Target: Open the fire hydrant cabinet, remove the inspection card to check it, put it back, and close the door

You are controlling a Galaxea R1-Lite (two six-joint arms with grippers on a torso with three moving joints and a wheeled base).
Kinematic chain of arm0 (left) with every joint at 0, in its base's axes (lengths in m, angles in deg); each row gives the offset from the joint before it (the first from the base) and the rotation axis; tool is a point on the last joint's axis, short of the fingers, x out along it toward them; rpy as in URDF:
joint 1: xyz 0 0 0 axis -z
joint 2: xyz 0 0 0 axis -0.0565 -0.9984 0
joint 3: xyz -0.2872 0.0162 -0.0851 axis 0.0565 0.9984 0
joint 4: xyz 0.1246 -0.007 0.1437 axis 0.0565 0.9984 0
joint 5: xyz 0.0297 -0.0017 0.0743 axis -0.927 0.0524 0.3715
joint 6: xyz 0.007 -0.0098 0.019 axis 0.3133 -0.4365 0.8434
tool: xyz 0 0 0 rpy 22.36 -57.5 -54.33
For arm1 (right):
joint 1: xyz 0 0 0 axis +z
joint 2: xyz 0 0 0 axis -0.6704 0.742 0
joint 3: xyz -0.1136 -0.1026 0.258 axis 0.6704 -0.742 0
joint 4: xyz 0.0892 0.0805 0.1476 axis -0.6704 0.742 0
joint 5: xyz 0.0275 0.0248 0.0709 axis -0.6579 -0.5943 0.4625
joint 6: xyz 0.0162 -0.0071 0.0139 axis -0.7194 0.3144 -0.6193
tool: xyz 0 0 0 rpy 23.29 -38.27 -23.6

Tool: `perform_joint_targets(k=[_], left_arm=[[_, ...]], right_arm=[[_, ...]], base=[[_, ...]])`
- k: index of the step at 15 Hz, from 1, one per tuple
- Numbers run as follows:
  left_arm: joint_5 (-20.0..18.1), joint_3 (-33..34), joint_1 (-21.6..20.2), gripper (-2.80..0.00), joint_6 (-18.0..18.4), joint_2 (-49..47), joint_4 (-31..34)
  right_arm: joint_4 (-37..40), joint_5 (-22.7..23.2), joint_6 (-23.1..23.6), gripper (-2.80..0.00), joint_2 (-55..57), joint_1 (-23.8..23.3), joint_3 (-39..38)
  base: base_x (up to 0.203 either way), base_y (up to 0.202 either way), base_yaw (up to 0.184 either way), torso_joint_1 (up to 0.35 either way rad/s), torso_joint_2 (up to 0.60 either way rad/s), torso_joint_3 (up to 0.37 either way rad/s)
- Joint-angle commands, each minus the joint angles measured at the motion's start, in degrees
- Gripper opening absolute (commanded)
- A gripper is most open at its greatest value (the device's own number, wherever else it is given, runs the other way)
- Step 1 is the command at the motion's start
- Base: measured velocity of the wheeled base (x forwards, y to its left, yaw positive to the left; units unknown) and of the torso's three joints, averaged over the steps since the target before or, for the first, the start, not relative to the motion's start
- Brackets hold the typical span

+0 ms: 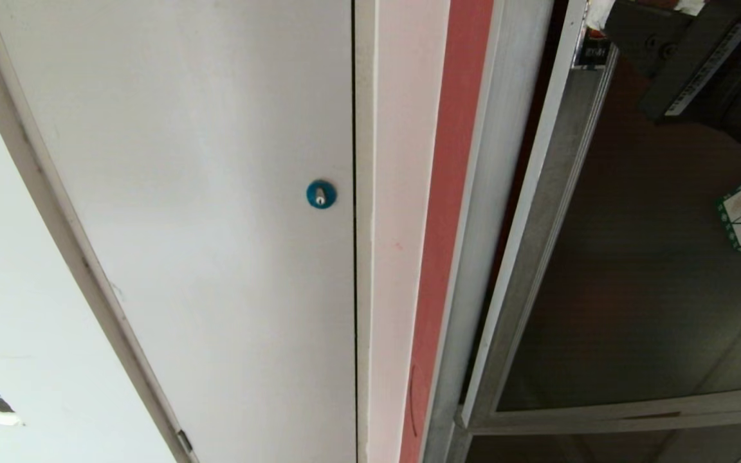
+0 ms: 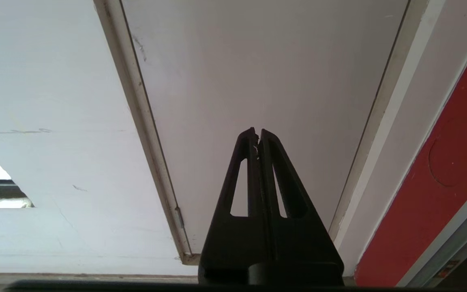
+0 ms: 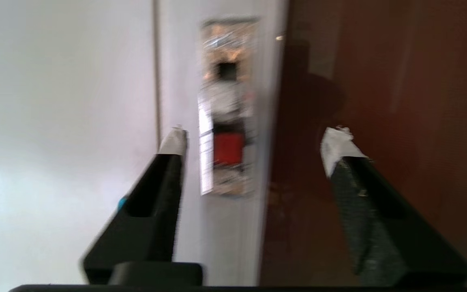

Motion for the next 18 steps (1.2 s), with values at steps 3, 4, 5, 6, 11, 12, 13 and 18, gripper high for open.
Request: perform_joint_targets(k=[3,4,5,6,11,12,13,18], left_arm=[[0.0,0.4,-0.1,-2.80,0.0,0.0,0.0],[0.0,0.4,-0.1,-2.80,0.0,0.0,0.0],[0.0,0.4,-0.1,-2.80,0.0,0.0,0.0],[0.0,0.4,-0.1,-2.80,0.0,0.0,0.0],[-0.1,0.4,-0.1,-2.80,0.0,0.0,0.0],[0.0,0.4,-0.1,-2.80,0.0,0.0,0.0],[0.0,0.4,-0.1,-2.80,0.0,0.0,0.0],[0.0,0.4,-0.1,-2.80,0.0,0.0,0.0]], right_arm=[[-0.2,0.1,0.5,0.00,-1.8,0.2,-2.4],[-0.2,0.1,0.5,0.00,-2.4,0.2,-3.1],[-0.2,0.1,0.5,0.00,-3.3,0.2,-3.9],[-0.1,0.1,0.5,0.00,-4.3,0.2,-5.1],[3.6,0.1,0.5,0.00,-10.6,0.0,-9.0],[4.9,0.1,0.5,-2.80,-11.9,-0.2,-9.6],[5.5,0.1,0.5,-2.80,-12.9,-0.6,-10.2],[5.8,0.2,0.6,-2.80,-15.9,-5.5,-10.9]], base=[[0.000,0.000,0.000,0.000,0.00,0.000],[0.000,0.000,0.000,0.000,0.00,0.000],[0.000,0.000,0.000,0.000,0.00,0.000],[0.000,0.000,0.000,0.000,0.00,0.000],[0.000,0.000,0.000,0.000,0.00,0.000],[0.000,0.000,0.000,0.000,0.00,0.000],[0.000,0.000,0.000,0.000,0.00,0.000],[0.000,0.000,0.000,0.000,0.00,0.000]])
